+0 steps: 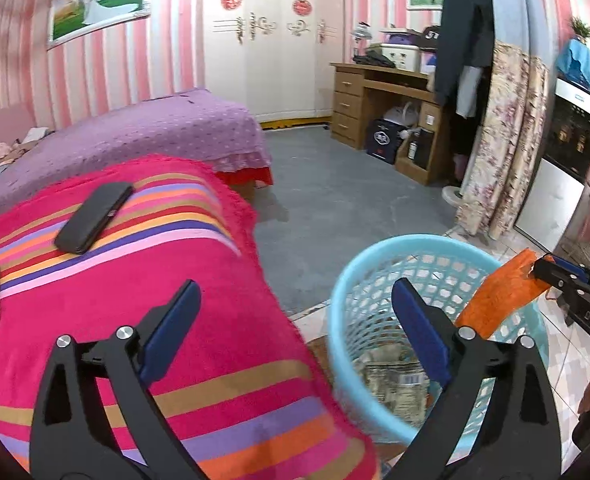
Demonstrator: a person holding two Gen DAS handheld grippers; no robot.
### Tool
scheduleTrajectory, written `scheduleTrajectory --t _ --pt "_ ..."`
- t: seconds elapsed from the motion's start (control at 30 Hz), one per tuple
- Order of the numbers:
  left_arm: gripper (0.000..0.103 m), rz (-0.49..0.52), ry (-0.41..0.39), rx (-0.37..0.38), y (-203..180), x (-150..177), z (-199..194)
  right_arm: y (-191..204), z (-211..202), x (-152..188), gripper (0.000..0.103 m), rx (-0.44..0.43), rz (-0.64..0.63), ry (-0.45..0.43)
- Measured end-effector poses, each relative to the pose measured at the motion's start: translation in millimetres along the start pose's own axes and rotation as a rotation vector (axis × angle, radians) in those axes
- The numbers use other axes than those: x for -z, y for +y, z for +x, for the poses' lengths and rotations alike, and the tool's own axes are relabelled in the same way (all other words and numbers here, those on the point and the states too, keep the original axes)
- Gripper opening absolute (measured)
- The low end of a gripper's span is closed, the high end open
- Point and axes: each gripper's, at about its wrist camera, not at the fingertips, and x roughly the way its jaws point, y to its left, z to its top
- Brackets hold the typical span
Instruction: Collect trash
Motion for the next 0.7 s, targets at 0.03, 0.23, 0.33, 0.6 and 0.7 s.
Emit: scheduleTrajectory --t 0.03,0.23,0.33,0.6,0.7 --pt "0.094 -0.002 0.0 -0.002 4.6 0.1 -3.7 2.6 1.6 -0.8 0.019 0.006 -0.004 -0.001" --pt "0.097 -0.017 -0.029 -0.033 33.5 2.1 -36.2 14.5 8.6 1.5 0.072 0.041 0.012 0.029" --pt "0.097 -0.022 -0.049 -0.051 50.3 3.9 -56.6 22.3 -0.1 4.2 0.088 0.071 0.025 0.026" --pt "0.097 -0.061 -0.083 -0.115 105.8 17.8 -114.3 79.4 -55.7 4.1 0.098 0.024 0.045 -0.05" --pt "0.098 -0.064 -0.089 -0.131 121.5 26.9 -131.5 112.0 -74.2 8.4 0.098 -0.004 0.023 -0.075"
